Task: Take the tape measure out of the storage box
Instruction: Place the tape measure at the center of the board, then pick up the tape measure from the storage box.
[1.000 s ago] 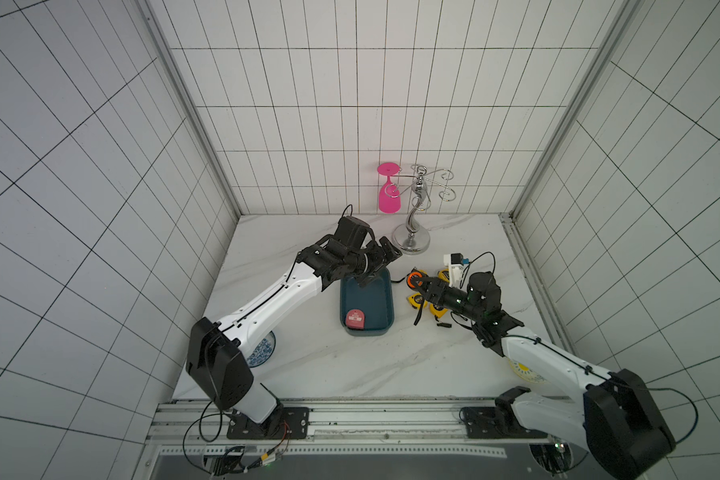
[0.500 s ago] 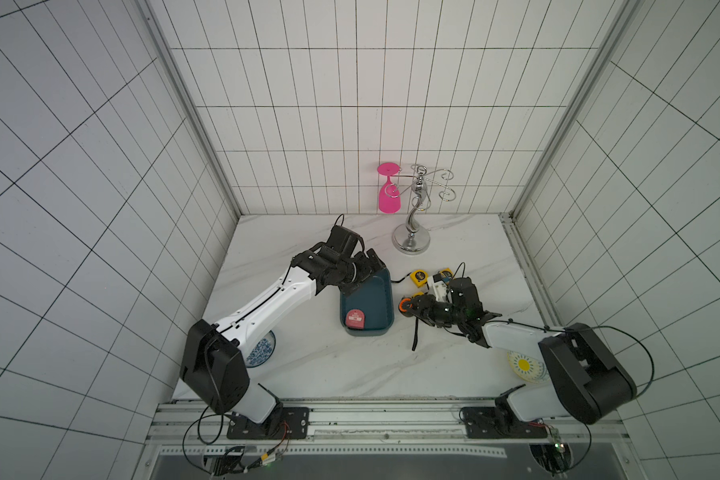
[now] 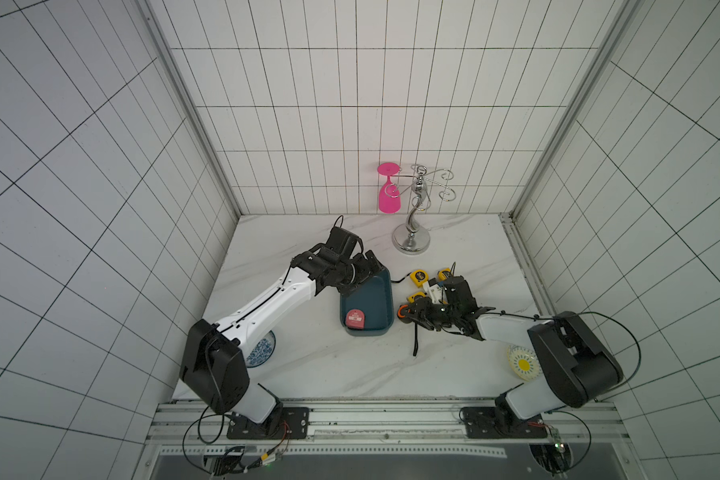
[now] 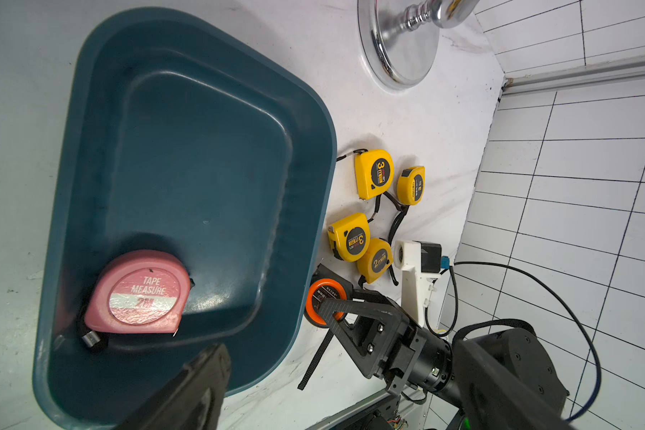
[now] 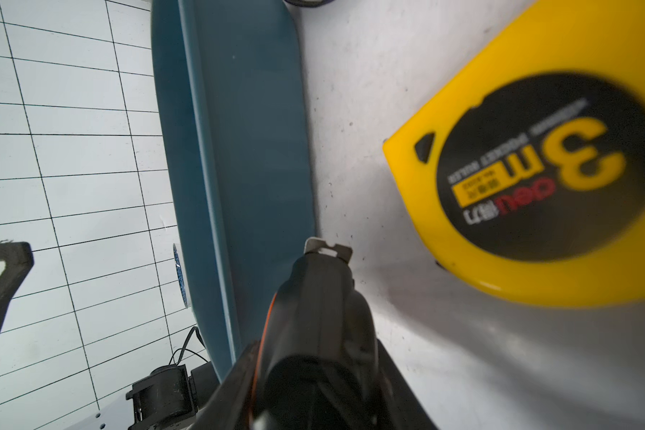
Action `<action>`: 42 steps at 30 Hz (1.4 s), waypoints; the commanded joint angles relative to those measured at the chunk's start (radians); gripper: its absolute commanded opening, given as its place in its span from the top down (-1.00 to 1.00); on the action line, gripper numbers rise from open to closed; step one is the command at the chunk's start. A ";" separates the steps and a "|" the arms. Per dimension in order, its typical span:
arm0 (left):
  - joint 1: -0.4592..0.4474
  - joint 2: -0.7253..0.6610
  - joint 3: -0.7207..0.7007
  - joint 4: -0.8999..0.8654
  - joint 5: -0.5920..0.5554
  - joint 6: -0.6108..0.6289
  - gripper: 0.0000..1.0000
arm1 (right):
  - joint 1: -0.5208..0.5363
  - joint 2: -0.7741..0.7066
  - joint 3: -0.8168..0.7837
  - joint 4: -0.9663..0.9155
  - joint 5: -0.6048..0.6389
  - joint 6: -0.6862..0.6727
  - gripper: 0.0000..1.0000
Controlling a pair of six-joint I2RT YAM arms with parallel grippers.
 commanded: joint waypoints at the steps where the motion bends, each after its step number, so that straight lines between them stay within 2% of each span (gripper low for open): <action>1: 0.007 -0.028 -0.009 0.004 -0.013 0.022 -0.96 | 0.002 0.017 0.052 -0.061 -0.016 -0.046 0.22; 10: 0.010 -0.031 -0.020 0.006 -0.011 0.020 -0.96 | 0.003 0.041 0.071 -0.111 -0.016 -0.060 0.12; 13: 0.010 -0.033 -0.021 0.006 -0.011 0.020 -0.96 | 0.004 0.034 0.074 -0.138 -0.005 -0.066 -0.01; 16: 0.012 -0.036 -0.024 0.006 -0.010 0.022 -0.96 | 0.004 0.011 0.080 -0.192 0.013 -0.084 -0.22; 22: 0.014 -0.040 -0.035 -0.003 -0.011 0.040 -0.95 | 0.004 -0.052 0.109 -0.365 0.077 -0.141 -0.45; 27: 0.013 -0.009 -0.013 -0.083 -0.029 0.129 -0.96 | 0.004 -0.119 0.144 -0.524 0.160 -0.196 -0.73; 32: 0.009 0.063 0.033 -0.222 -0.076 0.264 -0.95 | 0.005 -0.175 0.184 -0.648 0.245 -0.244 -0.86; 36: -0.014 0.108 0.035 -0.269 -0.113 0.339 -0.95 | 0.001 -0.206 0.204 -0.699 0.286 -0.264 -0.92; 42: -0.086 0.198 0.069 -0.331 -0.185 0.407 -0.95 | -0.016 -0.224 0.199 -0.697 0.285 -0.259 -0.94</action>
